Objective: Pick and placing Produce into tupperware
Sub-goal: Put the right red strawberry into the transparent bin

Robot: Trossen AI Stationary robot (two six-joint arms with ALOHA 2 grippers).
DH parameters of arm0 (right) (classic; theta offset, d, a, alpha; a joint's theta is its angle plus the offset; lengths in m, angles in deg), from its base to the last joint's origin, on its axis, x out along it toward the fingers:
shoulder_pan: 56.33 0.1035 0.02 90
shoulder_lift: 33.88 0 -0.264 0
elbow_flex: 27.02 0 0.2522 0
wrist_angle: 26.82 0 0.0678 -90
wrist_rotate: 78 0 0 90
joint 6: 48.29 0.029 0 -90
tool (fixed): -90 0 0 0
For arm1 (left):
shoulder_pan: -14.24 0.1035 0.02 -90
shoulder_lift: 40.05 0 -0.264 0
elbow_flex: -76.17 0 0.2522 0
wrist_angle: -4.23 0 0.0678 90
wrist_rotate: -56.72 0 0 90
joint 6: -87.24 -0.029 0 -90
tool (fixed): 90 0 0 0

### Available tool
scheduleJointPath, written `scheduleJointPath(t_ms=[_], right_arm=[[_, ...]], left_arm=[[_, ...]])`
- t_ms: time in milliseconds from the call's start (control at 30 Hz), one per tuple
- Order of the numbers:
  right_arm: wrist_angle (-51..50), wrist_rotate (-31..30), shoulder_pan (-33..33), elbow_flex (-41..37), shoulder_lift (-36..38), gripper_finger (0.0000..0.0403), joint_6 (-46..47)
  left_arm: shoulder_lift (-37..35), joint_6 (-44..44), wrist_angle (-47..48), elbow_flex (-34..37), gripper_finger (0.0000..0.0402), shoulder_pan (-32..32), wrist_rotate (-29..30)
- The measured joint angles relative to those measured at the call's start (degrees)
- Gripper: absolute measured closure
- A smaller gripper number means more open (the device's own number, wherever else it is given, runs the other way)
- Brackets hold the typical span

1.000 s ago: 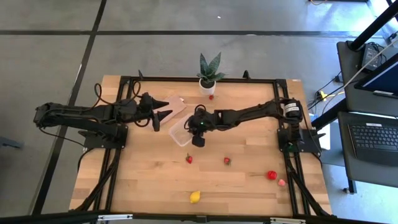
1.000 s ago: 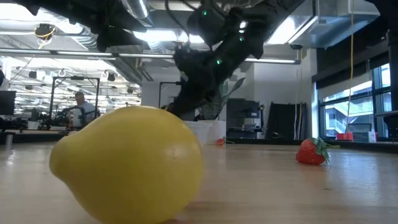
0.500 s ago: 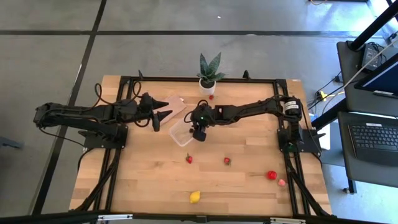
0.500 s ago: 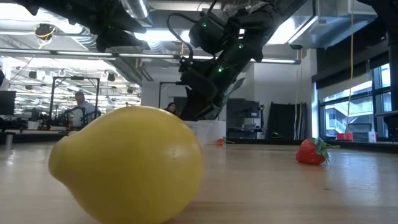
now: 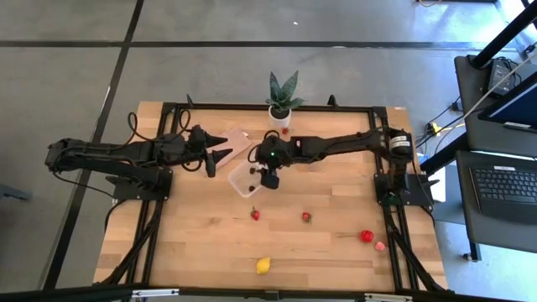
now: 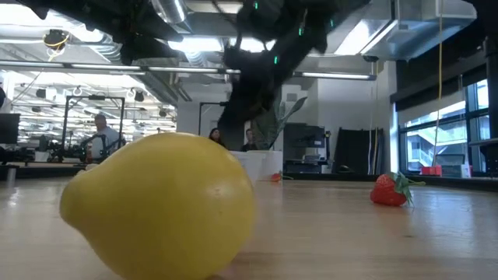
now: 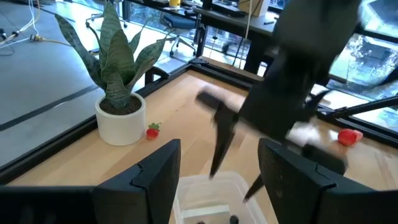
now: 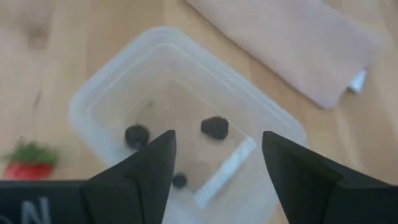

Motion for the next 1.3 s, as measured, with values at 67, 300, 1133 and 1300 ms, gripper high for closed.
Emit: scheduleJointPath(t_ms=[67, 300, 1133, 1300], right_arm=[[-8.1, 0.0, 0.0, 2.9, 1.9, 0.0161, -3.0], [-28.3, 1.4, 1.8, 6.4, 11.6, 0.0161, -5.4], [-7.9, -10.3, 24.6, -27.9, 26.7, 0.0165, 35.1], [-7.2, -12.6, 27.2, -27.9, 21.9, 0.0166, 37.9]], left_arm=[[0.0, 0.0, 0.1, 0.0, 0.0195, 0.0, 0.0], [0.0, 0.1, 0.2, 0.0, 0.0195, 0.1, 0.4], [0.0, 2.1, 3.2, 0.0, 0.0195, 0.1, 0.4], [0.0, 1.6, 5.9, 0.0, 0.0195, 0.0, 0.1]])
